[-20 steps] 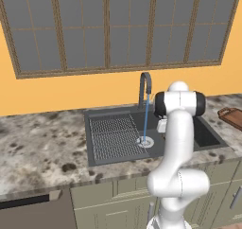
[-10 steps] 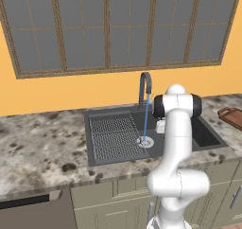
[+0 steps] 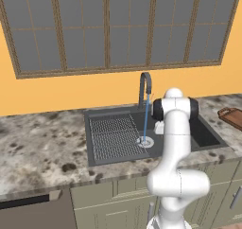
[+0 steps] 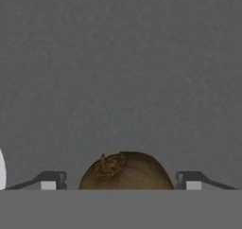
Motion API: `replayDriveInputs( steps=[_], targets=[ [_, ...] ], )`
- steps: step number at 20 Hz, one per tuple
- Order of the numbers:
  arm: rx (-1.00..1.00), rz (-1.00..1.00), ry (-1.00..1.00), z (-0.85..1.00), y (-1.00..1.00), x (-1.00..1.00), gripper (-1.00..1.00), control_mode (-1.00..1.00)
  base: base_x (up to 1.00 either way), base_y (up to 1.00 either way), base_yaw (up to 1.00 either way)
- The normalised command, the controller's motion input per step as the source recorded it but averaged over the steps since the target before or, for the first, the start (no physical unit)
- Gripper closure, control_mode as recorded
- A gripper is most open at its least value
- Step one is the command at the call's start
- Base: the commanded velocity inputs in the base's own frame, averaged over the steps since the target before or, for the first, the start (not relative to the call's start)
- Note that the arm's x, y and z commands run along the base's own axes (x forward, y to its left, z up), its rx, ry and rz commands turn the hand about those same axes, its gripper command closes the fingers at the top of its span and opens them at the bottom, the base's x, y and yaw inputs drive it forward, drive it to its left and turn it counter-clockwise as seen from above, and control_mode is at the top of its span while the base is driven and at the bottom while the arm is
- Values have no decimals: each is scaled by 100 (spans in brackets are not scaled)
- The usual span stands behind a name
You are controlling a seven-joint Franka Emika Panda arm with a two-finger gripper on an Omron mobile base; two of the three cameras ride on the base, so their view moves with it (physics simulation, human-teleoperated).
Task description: Pick the kiwi from the sink and place it on the cutting board to airdry. Then turn off the sink faucet.
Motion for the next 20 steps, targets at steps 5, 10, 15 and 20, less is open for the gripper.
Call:
replayDriveInputs(
  steps=[5, 10, 15, 20],
  targets=[
    [4, 0, 3, -2, -11, -9, 100, -100, 0, 0, 0],
    [10, 0, 0, 32, -15, -34, 100, -100, 0, 0, 0],
    [7, 0, 0, 54, -4, -32, 100, -100, 0, 0, 0],
    [2, 0, 0, 63, -2, -36, 100, -100, 0, 0, 0]
  ],
)
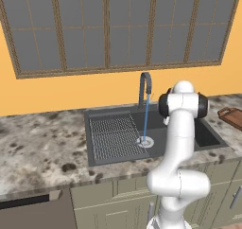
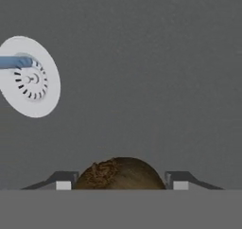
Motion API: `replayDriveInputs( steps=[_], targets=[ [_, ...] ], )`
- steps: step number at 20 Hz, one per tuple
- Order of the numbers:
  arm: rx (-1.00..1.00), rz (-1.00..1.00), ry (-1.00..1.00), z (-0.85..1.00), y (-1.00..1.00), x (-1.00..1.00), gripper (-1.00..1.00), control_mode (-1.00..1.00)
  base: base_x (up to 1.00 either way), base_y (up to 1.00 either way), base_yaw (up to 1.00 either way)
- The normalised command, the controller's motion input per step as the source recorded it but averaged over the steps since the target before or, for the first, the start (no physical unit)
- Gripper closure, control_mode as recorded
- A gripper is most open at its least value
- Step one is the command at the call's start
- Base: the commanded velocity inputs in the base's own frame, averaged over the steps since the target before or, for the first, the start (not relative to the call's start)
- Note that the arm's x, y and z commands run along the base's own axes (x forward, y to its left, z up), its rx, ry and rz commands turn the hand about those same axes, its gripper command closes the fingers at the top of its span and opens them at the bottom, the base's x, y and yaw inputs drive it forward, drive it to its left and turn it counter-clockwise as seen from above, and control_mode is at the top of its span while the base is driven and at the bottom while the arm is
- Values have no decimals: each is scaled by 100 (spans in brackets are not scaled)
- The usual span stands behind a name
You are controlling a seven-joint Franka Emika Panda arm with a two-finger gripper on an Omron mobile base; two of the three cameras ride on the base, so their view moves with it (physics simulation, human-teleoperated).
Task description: Pick the kiwi from the sink and place it on the cutting board to airdry. Then turn off the sink faucet.
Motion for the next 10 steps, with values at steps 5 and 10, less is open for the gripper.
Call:
replayDriveInputs(
  steps=[5, 10],
  targets=[
    [0, 0, -2, 59, -14, -50, 100, -100, 0, 0, 0],
    [0, 0, -1, 49, -16, -50, 100, -100, 0, 0, 0]
  ],
)
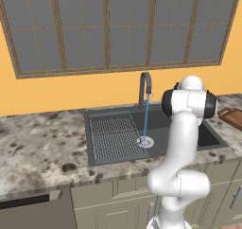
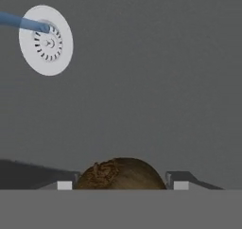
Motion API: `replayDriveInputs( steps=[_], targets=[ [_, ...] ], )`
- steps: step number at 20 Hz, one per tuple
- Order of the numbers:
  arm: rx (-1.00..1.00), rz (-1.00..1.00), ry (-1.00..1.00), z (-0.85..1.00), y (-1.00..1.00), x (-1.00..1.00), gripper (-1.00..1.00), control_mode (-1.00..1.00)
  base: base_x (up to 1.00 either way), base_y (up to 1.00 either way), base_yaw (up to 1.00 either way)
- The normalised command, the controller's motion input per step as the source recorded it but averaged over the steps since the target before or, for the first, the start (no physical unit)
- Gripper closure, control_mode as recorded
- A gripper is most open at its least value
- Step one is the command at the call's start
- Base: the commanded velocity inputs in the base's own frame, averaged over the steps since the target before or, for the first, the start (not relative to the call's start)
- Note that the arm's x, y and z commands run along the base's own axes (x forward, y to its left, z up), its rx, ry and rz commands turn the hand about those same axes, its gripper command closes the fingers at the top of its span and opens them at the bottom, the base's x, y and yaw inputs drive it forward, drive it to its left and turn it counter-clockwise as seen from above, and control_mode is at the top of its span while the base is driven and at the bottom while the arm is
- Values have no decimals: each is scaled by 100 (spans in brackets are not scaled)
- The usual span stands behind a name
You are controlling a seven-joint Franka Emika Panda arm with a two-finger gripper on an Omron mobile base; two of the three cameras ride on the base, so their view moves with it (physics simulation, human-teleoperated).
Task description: Pick the kiwi from the sink and place it on the cutting board to airdry. Then turn off the sink faucet.
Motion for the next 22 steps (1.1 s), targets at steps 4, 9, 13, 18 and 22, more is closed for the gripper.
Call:
replayDriveInputs(
  steps=[4, 9, 13, 18, 22],
  targets=[
    [-1, -4, -7, 41, -19, -57, 100, -100, 0, 0, 0],
    [0, -8, -2, 48, -25, -55, 100, -100, 0, 0, 0],
    [0, -8, 0, 58, -13, -54, 100, -100, 0, 0, 0],
    [0, -2, -7, 51, 0, -59, 100, -100, 0, 0, 0],
    [0, 0, -26, 46, 14, -55, 100, -100, 0, 0, 0]
  ],
)
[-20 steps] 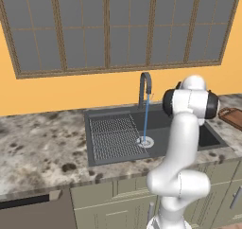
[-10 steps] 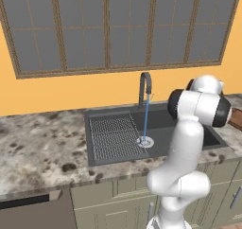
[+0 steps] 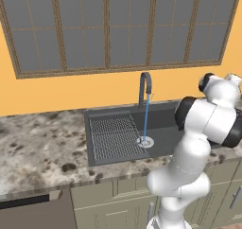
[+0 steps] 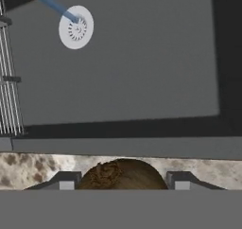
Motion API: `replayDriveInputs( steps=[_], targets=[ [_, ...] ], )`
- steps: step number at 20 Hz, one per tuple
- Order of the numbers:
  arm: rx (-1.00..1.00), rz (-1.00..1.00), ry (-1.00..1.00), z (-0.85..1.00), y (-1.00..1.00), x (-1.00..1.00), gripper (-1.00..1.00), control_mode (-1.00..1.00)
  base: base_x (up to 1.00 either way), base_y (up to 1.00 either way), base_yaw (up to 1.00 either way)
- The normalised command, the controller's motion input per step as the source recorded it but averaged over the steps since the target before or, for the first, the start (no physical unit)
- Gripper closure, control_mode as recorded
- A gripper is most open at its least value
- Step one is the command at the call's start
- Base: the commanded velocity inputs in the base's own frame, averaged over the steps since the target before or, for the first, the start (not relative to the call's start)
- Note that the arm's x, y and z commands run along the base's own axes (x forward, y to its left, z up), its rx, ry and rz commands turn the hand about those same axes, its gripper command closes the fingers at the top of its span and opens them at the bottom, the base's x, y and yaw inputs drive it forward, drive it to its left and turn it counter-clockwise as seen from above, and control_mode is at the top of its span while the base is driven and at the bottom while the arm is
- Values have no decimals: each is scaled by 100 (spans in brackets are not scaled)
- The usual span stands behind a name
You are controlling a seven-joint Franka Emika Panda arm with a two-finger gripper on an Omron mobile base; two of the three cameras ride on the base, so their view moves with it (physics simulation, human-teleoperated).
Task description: Pick the kiwi from the sink and place it on the cutting board to airdry. Then turn off the sink faucet.
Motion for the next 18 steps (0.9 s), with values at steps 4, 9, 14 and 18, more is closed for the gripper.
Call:
replayDriveInputs(
  steps=[4, 9, 14, 18],
  targets=[
    [0, 0, -31, 50, 27, -49, 100, -100, 0, 0, 0],
    [-14, 0, -11, 40, 63, -42, 100, -100, 0, 0, 0],
    [-10, -14, -14, 39, 53, -59, 100, -100, 0, 0, 0],
    [-1, -34, -3, 43, 8, -61, 100, -100, 0, 0, 0]
  ],
)
